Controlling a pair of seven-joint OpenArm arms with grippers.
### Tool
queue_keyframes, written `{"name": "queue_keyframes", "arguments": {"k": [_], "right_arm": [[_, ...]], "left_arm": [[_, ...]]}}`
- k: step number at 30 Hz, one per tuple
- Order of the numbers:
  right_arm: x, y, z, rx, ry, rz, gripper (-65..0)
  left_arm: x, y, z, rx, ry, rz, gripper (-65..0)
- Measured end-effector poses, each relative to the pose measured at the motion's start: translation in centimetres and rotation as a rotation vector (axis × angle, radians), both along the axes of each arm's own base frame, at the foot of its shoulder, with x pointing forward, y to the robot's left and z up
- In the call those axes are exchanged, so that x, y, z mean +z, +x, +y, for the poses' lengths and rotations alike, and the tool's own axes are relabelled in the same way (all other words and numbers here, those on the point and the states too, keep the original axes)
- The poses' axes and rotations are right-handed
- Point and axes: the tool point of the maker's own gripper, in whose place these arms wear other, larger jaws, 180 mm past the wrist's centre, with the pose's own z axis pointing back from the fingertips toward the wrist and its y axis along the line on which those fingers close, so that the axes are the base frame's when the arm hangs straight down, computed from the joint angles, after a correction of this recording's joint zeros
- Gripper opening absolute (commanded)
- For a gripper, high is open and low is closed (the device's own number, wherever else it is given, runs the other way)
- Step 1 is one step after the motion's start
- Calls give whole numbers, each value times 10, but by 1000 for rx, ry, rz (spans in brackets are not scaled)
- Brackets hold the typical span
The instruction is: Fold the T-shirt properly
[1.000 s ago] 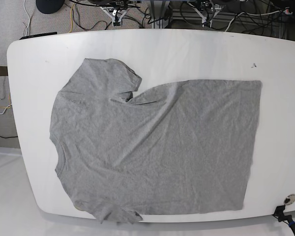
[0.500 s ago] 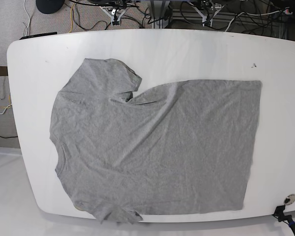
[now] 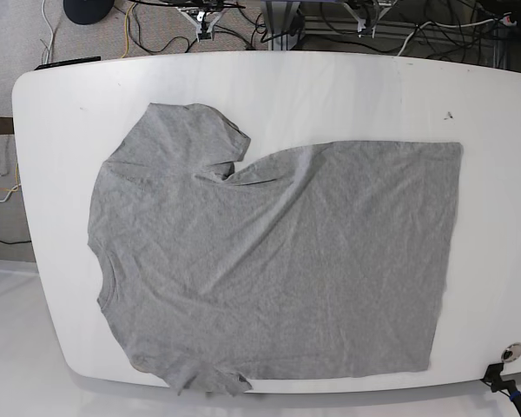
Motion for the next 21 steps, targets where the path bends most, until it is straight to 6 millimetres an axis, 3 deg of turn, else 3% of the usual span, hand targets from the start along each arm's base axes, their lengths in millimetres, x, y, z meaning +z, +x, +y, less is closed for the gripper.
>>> {"name": "queue_keyframes", "arguments": {"k": [1,7,9,10,12,14,21], "right_arm": [[0,-7,-1,0,-3,11,-650],[4,-43,-24,17,-31,31,-650],[8,-67,-32,23,-41,60,-650],[9,-66,-41,30,-52,31,-650],[14,-85,-56,40,-79,65,-650],[17,-79,-59,51,-78,13,-650],[25,-127,-60,68,-81,89,-650]], "left_arm": [[0,-8,1,1,1,12,-650],[3,-12,18,36,28,-10,-650],[5,-23,22,34,28,2,-650],[6,-12,26,27,34,-57,-650],[10,-23,37,21,54,-52,-650],[15,-30,44,25,57,-76,-650],[16,-43,37,23,49,-72,-650]]}}
